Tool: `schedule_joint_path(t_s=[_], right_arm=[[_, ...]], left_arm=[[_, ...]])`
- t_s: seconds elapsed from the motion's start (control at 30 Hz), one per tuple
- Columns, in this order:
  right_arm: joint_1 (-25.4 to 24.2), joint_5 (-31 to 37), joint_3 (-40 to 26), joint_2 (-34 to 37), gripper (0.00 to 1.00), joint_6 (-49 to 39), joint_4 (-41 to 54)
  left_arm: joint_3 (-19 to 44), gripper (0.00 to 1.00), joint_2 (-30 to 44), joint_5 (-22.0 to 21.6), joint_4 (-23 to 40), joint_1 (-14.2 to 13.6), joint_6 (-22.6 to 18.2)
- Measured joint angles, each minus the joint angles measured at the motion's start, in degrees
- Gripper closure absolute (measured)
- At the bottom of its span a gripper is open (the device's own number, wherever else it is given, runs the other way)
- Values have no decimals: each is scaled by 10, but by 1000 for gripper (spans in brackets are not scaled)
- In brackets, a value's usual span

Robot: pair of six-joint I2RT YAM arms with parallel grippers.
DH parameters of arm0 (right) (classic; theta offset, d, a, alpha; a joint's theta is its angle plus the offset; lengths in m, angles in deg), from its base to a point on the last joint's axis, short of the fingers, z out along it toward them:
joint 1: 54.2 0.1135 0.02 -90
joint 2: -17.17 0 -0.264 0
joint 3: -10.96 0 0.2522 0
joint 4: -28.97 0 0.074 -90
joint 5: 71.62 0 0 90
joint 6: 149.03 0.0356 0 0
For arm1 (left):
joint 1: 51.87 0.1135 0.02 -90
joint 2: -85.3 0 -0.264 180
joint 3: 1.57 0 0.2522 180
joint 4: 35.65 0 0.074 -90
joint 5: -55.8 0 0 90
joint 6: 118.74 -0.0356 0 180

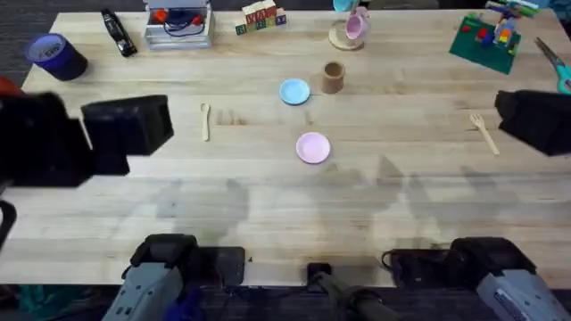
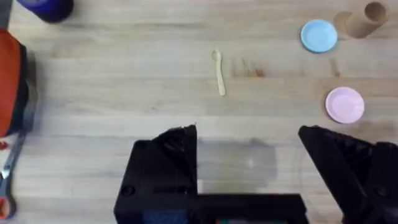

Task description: Pick up a utensil and set it on the pink plate, then put the other utensil in the container.

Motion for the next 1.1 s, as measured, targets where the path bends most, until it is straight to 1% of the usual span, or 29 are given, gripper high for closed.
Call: schedule_joint_path(t_s=[0.17,0.4,0.77,1.0,1.1], right_arm=[[0,0,-52,62,6,0,48],[0,1,-86,111,7,0,78],[0,1,-90,116,6,0,80],[0,1,-91,116,6,0,128],[0,1,-91,116,6,0,132]], left_arm=[[34,8,66,0,47,0,22],[56,7,125,0,86,0,36],[57,8,155,0,91,0,40],[57,8,158,0,84,0,40],[58,8,158,0,84,0,40]])
